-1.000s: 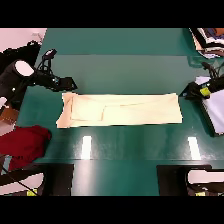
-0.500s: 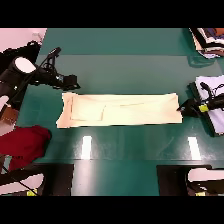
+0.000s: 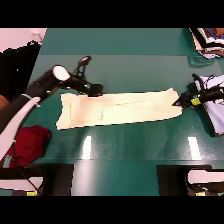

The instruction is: Fold the shirts.

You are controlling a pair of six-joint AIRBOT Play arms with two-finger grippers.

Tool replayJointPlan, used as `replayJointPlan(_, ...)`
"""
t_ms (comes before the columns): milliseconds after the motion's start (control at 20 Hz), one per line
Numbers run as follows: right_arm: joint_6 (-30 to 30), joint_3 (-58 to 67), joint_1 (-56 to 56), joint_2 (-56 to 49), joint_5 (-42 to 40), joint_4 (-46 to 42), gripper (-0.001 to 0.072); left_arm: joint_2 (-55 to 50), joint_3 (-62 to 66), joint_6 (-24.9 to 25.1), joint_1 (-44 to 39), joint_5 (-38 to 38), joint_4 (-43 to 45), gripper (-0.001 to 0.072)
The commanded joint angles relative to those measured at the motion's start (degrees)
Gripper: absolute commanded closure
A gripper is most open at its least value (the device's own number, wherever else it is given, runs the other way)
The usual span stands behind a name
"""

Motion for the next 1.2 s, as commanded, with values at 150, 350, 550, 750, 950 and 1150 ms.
replayJointPlan(150, 7.4, 12.5, 8.0, 12.3, 3.0, 0.7, 0.0695, -12.0, 9.7, -0.1, -9.1, 1.3, -1.4, 0.0681)
replayJointPlan(350, 12.4, 20.9, 17.8, 13.6, 2.9, 0.7, 0.0695, -16.2, 11.9, -0.1, -11.8, 1.8, -2.6, 0.0681)
replayJointPlan(550, 13.1, 27.2, 28.1, 11.1, 2.6, 0.7, 0.0695, -18.7, 11.8, -1.8, -12.2, 1.4, -3.3, 0.0681)
replayJointPlan(750, 13.1, 31.3, 34.7, 8.3, 2.5, 0.7, 0.0695, -18.7, 12.6, -1.7, -12.0, 2.6, -2.9, 0.0681)
replayJointPlan(950, 13.1, 33.4, 36.5, 7.8, 1.0, 2.3, 0.0695, -18.6, 18.4, -1.7, -9.0, -6.9, -2.2, 0.0681)
replayJointPlan(1150, 13.1, 33.4, 37.3, 7.3, -2.9, 11.4, 0.0695, -14.1, 21.1, -1.8, -2.0, -11.2, 0.8, 0.0682)
